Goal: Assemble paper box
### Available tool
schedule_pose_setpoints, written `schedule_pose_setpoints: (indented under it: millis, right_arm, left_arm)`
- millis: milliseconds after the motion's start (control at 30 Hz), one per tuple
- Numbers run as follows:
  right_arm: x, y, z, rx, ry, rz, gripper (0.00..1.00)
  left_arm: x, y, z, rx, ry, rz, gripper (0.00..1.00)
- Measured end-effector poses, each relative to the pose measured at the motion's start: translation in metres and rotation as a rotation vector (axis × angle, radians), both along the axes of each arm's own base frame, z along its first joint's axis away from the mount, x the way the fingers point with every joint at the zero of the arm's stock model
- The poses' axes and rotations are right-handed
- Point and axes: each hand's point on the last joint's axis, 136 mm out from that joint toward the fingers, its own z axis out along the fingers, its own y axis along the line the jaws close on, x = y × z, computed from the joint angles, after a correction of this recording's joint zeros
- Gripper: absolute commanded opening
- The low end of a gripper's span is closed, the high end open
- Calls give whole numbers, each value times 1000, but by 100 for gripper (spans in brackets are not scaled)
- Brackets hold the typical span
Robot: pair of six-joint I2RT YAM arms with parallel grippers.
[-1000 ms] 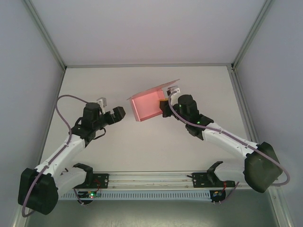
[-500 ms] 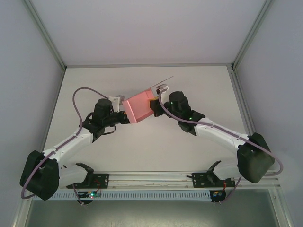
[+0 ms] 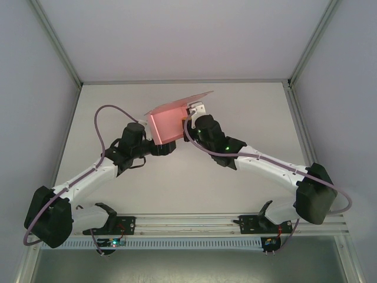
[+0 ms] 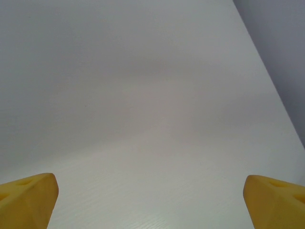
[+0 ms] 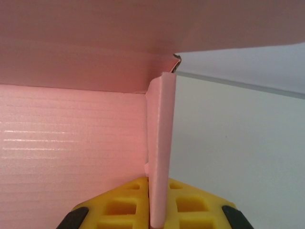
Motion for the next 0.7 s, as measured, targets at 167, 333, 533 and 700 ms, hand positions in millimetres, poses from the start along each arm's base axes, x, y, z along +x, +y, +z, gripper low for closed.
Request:
schedule_pose_setpoints:
  millis: [167,333,533,700]
  right_arm:
    - [-3,-1,-5,23,-9,28,0]
    - [5,-25,-23,71,70,32,0]
    - [3,-65,-89,-106,266,-75,0]
    - [-22,-79,-175,-296,473,-102,0]
  left_arm:
    - [-3,3,-8,56,0,7,100]
    - [-12,23,-8,146,-10,85,100]
    - [-25,92,-15,267,35,359,100]
    - [-43,129,-32,335,83,482,100]
